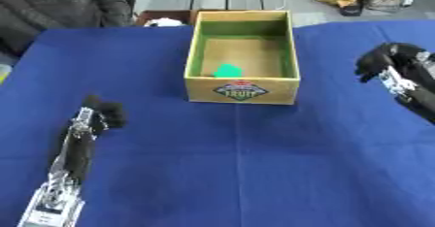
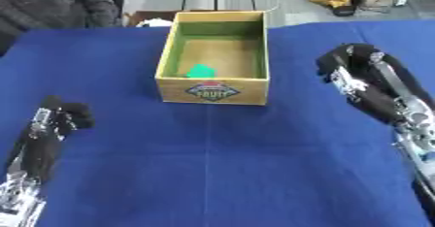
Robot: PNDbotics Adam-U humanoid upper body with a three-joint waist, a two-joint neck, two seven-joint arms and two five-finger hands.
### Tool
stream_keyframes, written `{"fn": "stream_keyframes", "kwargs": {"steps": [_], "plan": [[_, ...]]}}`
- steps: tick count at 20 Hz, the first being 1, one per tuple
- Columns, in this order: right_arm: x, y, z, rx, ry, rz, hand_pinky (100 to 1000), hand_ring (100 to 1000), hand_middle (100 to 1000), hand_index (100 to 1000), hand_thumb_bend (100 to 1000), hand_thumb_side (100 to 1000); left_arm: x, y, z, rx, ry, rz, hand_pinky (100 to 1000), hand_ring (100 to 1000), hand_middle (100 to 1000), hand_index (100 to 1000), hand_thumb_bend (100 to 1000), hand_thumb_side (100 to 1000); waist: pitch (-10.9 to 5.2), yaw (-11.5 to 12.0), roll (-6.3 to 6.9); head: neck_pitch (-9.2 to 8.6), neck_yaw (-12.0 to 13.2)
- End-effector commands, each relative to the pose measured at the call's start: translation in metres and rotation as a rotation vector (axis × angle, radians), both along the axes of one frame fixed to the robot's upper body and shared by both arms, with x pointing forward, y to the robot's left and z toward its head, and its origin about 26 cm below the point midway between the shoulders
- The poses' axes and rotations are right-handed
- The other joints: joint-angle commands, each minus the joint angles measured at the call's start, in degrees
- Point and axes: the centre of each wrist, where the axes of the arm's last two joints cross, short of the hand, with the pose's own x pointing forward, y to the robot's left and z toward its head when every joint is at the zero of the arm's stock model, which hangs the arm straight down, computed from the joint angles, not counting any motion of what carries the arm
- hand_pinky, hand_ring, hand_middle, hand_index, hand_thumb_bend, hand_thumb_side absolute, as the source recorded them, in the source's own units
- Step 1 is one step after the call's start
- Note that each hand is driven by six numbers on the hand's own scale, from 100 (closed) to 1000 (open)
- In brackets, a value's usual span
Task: Pick up objects on the table and place them in the box.
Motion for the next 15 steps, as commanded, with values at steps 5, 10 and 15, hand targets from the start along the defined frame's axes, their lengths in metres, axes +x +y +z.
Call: {"fn": "stream_keyframes", "kwargs": {"steps": [5,10,15], "plan": [[-0.0039,-0.0014,0.0072,0.018,-0.018,-0.003,552,604,574,652,100,674,0.001,0.0061,0.0086,0.022,-0.028,0.011,661,605,552,666,392,1000,-0.85,-0.1,-0.13,0.0,0.3],[-0.0039,-0.0006,0.0063,0.019,-0.011,0.002,552,603,573,653,100,675,0.0009,0.0063,0.0086,0.022,-0.028,0.011,661,605,552,666,390,1000,-0.85,0.0,-0.12,0.32,0.1],[-0.0043,-0.0001,0.0067,0.021,-0.01,0.007,552,602,572,653,100,679,0.0006,0.0066,0.0082,0.02,-0.027,0.013,661,606,552,666,388,1000,-0.9,-0.1,-0.05,0.15,0.0]]}}
